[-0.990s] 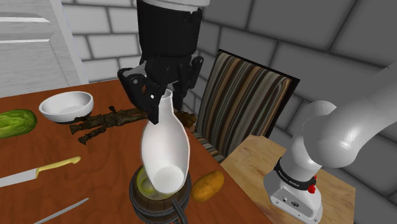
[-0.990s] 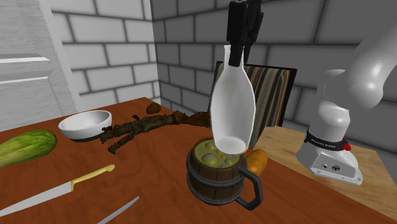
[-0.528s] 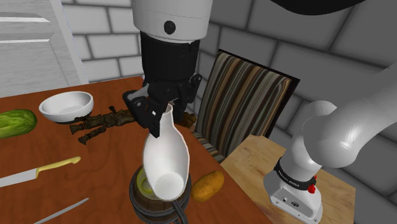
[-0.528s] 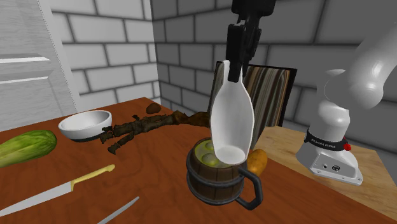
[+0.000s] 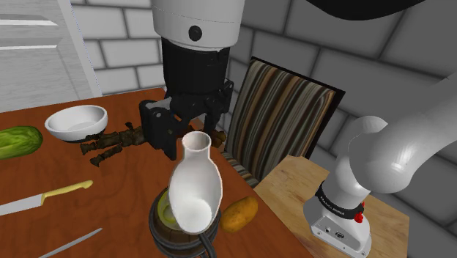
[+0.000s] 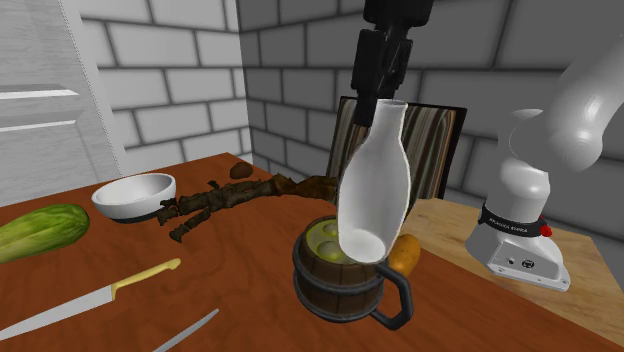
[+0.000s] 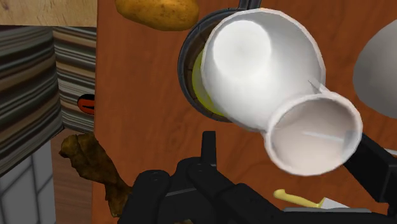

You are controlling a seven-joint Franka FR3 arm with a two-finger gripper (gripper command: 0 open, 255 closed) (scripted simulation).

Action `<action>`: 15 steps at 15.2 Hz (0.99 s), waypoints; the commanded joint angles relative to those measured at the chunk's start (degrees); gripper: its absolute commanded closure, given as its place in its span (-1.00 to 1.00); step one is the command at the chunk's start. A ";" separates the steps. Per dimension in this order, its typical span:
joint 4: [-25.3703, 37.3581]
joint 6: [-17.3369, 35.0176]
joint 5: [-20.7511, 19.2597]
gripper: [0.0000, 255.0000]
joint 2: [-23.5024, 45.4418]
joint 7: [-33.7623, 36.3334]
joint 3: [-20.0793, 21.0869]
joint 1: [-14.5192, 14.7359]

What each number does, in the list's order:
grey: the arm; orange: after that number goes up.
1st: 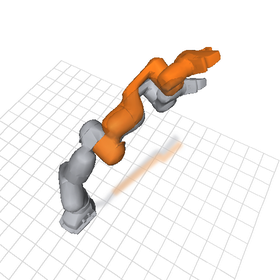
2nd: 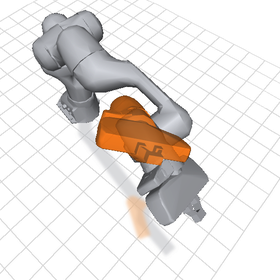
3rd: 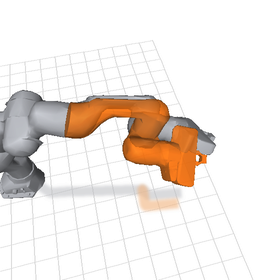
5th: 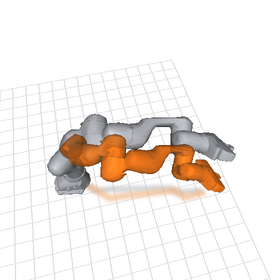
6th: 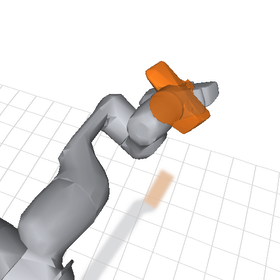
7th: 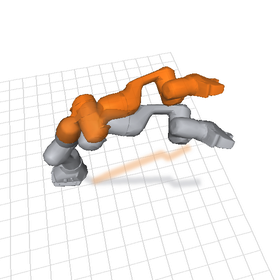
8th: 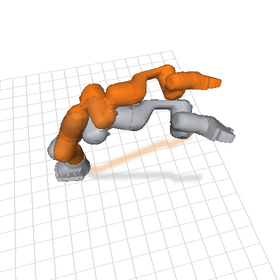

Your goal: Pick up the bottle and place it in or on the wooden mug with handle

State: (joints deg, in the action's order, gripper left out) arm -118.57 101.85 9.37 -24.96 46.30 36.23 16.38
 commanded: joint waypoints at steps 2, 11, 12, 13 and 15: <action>0.00 0.00 0.00 -1.00 0.00 0.00 0.00 0.00; 7.76 -7.22 -0.65 -1.00 0.59 0.40 -0.58 -0.37; 7.76 -7.22 -0.65 -1.00 0.59 0.40 -0.58 -0.37; 7.76 -7.22 -0.65 -1.00 0.59 0.40 -0.58 -0.37; 7.76 -7.22 -0.65 -1.00 0.60 0.40 -0.58 -0.37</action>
State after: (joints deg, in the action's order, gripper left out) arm -110.82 94.64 8.72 -24.37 46.69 35.65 16.01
